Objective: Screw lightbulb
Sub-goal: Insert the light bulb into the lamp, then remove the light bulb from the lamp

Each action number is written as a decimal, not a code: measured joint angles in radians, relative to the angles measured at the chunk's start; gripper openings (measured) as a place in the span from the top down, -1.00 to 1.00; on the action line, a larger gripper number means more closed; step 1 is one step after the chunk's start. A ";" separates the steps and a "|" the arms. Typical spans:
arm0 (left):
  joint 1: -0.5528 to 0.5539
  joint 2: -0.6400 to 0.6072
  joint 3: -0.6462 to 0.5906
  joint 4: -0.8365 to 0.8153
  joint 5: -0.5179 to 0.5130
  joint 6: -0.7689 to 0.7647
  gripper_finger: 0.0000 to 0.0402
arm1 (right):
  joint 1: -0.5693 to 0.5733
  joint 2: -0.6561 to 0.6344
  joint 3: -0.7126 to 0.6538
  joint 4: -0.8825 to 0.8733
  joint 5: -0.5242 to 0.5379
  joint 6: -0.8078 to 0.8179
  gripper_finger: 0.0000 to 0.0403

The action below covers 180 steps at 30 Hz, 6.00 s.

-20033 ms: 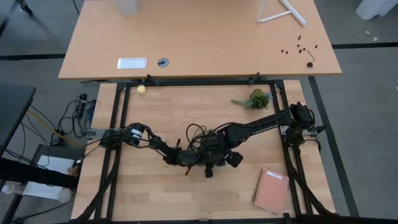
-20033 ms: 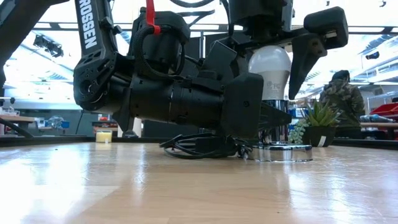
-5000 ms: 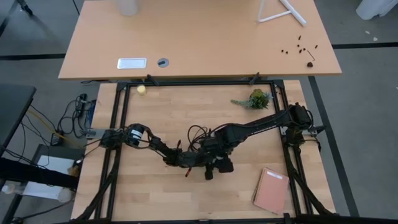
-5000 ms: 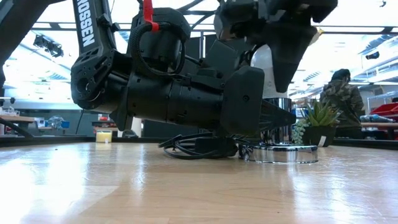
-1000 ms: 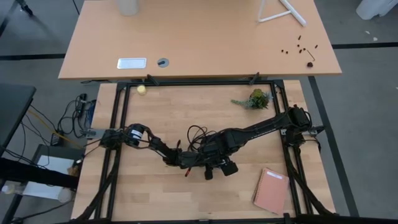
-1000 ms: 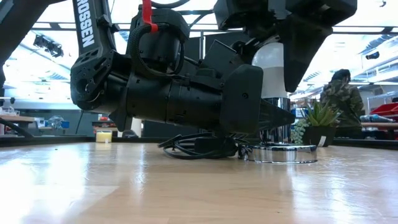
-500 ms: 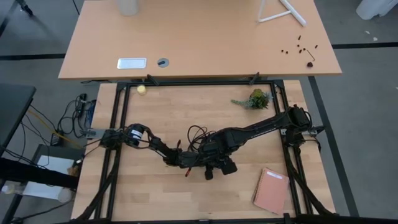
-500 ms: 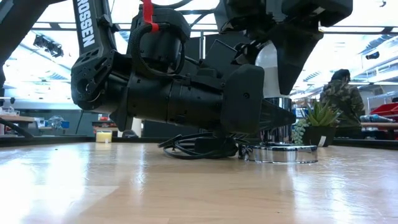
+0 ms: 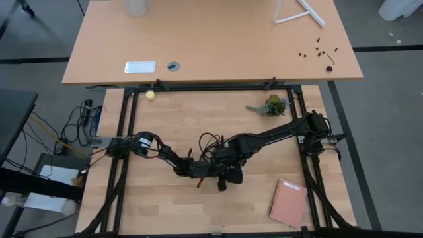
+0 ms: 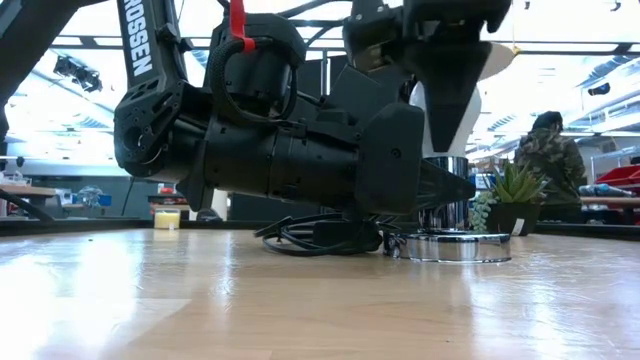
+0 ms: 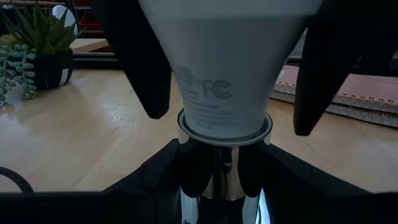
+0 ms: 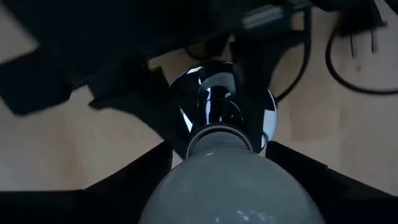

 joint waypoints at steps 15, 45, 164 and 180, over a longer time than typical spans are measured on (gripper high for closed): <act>-0.001 0.000 0.000 0.002 0.000 -0.013 0.03 | -0.002 0.000 -0.001 0.000 0.008 0.575 -0.32; -0.001 0.000 -0.001 0.005 -0.004 -0.018 0.03 | -0.003 0.000 -0.002 0.032 0.048 0.792 -0.45; -0.006 0.000 0.000 0.002 -0.004 -0.013 0.03 | -0.011 0.008 0.046 -0.018 -0.019 0.689 -0.42; -0.006 0.000 0.000 -0.004 0.009 -0.011 0.03 | 0.007 -0.077 0.205 -0.075 0.102 0.305 -0.60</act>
